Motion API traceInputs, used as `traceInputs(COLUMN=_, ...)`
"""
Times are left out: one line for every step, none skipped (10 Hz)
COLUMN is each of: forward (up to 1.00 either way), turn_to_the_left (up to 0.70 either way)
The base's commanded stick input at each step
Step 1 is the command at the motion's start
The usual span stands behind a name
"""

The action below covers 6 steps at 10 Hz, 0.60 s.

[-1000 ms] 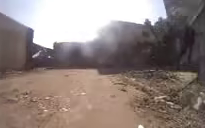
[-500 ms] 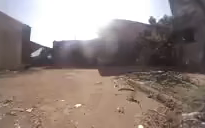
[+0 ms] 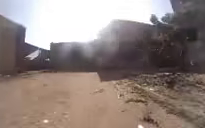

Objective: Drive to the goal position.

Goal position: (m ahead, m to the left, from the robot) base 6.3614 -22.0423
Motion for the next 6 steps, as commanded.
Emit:
traceInputs(forward=1.0, turn_to_the_left=0.0)
traceInputs(forward=1.0, turn_to_the_left=0.0)
traceInputs(forward=1.0, turn_to_the_left=0.0)
traceInputs(forward=1.0, turn_to_the_left=0.0)
traceInputs(forward=1.0, turn_to_the_left=0.0)
traceInputs(forward=1.0, turn_to_the_left=-0.27)
